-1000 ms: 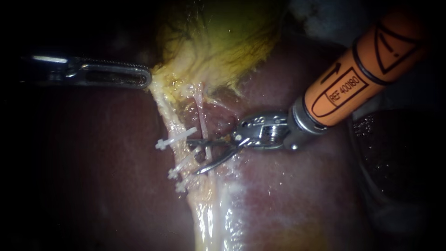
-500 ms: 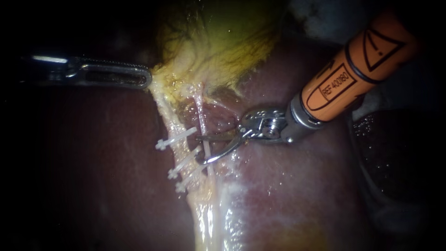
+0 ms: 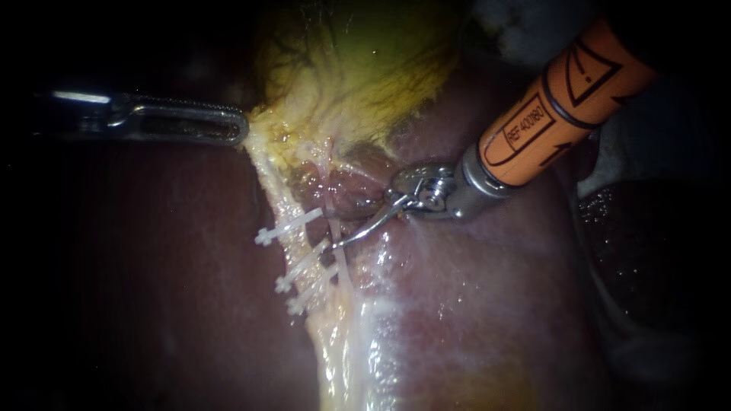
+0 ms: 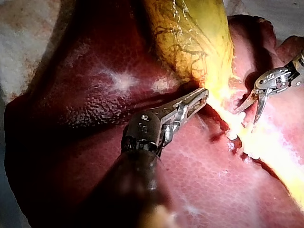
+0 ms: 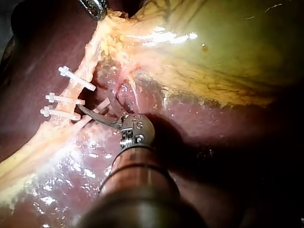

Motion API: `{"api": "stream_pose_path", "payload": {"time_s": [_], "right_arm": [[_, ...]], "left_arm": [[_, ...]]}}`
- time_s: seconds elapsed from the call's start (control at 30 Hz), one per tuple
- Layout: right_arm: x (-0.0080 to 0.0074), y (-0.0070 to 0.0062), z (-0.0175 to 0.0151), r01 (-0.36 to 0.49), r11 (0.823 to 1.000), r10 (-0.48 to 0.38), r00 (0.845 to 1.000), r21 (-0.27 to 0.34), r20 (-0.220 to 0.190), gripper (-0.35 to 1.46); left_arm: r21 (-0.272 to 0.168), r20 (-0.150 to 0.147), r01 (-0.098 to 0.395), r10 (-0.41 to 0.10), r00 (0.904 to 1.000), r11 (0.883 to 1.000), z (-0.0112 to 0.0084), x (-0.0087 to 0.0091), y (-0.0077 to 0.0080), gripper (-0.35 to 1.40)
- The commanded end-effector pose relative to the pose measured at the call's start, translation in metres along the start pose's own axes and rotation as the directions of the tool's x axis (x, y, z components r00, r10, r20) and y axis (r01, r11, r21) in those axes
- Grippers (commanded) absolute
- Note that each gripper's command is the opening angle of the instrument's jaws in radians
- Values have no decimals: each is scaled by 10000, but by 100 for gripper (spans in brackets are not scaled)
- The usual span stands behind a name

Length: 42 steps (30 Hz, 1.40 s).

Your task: Go to the cutting position left tube

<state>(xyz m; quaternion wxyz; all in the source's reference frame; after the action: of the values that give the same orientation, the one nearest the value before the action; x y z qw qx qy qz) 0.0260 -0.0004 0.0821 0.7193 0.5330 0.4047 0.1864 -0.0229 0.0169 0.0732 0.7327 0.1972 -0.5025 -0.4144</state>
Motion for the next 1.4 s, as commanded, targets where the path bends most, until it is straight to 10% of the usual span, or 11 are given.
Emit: {"api": "stream_pose_path", "payload": {"time_s": [0.03, 1.1, 1.4], "right_arm": [[2, 1, 1, -66, 9997, 63, 9998, 225, 169, 87], [21, -21, 63, -966, 9774, 1047, 9939, 1880, -334, 74], [30, -20, 75, 786, 9770, -560, 9916, 1982, -1170, 69]], "left_arm": [[-8, 2, -1, 1, 10000, 10000, 1, 1, 1, -35], [-22, -24, -5, 5, 10000, 10000, 2, 2, 0, -35], [-23, -24, -4, 4, 10000, 10000, 2, 2, 0, -35]]}}
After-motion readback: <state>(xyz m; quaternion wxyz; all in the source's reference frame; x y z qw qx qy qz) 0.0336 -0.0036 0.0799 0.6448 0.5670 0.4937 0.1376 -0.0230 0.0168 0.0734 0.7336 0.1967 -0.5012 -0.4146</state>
